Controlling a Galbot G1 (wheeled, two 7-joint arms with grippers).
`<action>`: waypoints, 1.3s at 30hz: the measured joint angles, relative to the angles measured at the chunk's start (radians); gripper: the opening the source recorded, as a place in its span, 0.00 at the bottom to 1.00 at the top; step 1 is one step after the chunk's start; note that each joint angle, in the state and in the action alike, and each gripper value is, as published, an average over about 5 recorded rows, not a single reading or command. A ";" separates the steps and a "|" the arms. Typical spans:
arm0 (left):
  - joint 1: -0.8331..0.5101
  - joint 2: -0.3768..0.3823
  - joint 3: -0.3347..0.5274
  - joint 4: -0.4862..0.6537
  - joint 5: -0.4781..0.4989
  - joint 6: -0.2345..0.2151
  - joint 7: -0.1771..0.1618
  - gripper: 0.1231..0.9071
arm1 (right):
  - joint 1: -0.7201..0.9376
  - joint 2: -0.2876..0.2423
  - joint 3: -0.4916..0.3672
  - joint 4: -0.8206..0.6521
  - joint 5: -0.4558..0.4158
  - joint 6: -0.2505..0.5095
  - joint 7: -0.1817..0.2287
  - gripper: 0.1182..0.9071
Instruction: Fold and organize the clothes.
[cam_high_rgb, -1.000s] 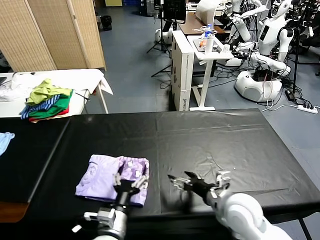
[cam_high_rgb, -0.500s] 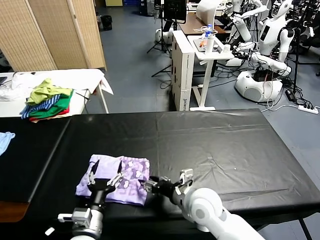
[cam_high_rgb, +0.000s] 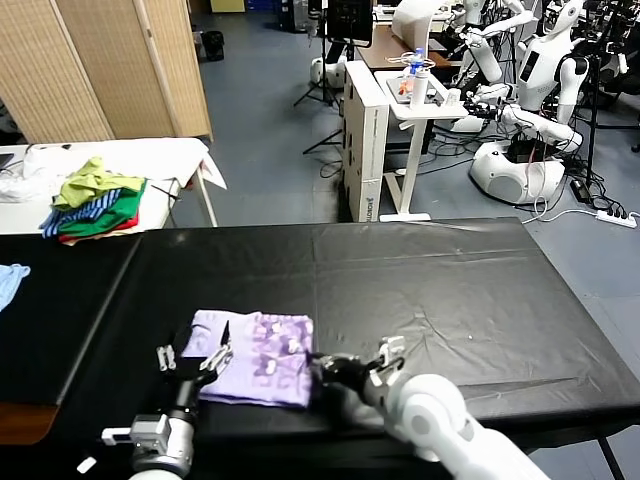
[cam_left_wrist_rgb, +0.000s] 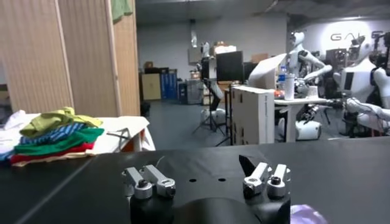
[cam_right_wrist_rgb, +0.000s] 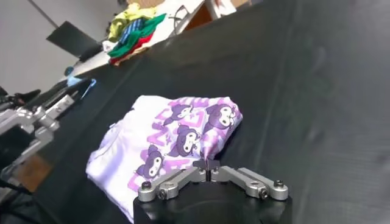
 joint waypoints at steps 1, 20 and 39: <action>0.000 -0.001 -0.001 0.001 0.000 0.000 0.000 1.00 | 0.001 -0.014 0.016 0.000 0.000 -0.012 -0.001 0.03; 0.045 -0.040 0.013 0.000 -0.050 -0.016 -0.006 1.00 | -0.056 -0.195 0.219 0.014 -0.256 -0.057 -0.152 0.75; 0.318 0.010 -0.011 -0.154 -0.150 -0.037 -0.035 1.00 | -0.526 -0.249 0.483 0.133 -0.490 0.519 -0.103 1.00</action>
